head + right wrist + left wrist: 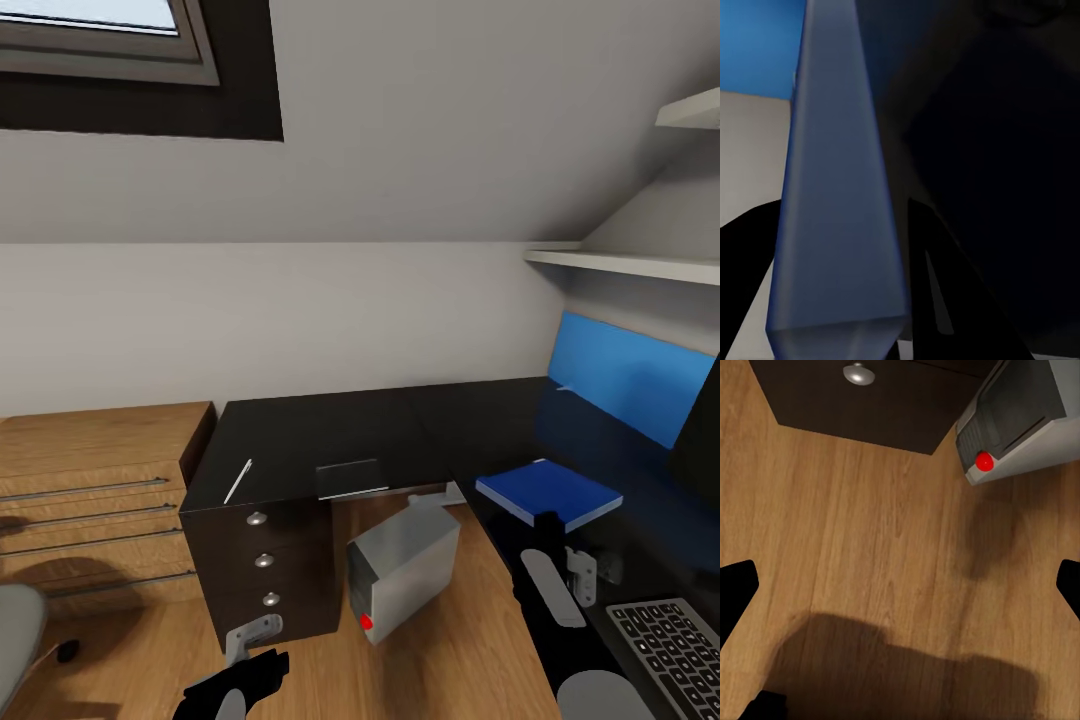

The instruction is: In the bedroom, organize the workspace by keeping the computer under the desk, ensuring the monitor is on the desk, placing the keyboard on the desk next to the monitor, placing the mouse on the desk next to the keyboard, moving the folder from the swivel chair onto the desk next to the mouse, stacking the notebook on top of the folder with the pen on top of the notebook, and positioning the swivel chair next to the desk.

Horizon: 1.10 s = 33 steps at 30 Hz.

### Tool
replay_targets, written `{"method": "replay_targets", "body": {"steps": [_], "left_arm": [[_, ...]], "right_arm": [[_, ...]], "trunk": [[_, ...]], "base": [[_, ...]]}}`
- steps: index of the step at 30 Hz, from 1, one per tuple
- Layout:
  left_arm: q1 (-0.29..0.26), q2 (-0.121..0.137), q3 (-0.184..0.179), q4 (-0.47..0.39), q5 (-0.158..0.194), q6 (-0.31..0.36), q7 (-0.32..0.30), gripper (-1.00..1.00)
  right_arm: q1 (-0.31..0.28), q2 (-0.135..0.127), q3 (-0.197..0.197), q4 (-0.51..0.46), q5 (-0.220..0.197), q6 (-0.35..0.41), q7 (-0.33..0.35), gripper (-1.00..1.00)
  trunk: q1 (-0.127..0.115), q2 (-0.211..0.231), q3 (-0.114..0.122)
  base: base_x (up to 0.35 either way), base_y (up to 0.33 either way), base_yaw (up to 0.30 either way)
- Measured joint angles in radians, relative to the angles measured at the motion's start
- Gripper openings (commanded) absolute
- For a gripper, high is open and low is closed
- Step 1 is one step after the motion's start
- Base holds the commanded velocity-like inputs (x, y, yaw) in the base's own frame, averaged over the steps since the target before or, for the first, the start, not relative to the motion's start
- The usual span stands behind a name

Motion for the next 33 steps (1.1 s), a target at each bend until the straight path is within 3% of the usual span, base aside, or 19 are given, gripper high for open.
{"method": "replay_targets", "body": {"steps": [31, 32, 33], "left_arm": [[0.0, 0.001, 0.0, 0.0, 0.001, 0.0, 0.0, 1.0], [0.0, 0.001, 0.0, 0.0, 0.001, 0.0, 0.0, 1.0], [0.0, 0.001, 0.0, 0.0, 0.001, 0.0, 0.0, 1.0]], "right_arm": [[0.0, -0.007, 0.0, 0.0, 0.0, 0.007, -0.001, -1.0], [0.0, -0.007, 0.0, 0.0, 0.0, 0.007, -0.001, 1.0], [0.0, -0.007, 0.001, 0.0, 0.0, 0.008, -0.002, 1.0]], "trunk": [[0.0, 0.0, 0.0], [0.0, 0.0, 0.0], [0.0, 0.0, 0.0]], "base": [[0.0, 0.0, -0.017], [0.0, 0.0, 0.0], [0.0, 0.0, 0.0]]}}
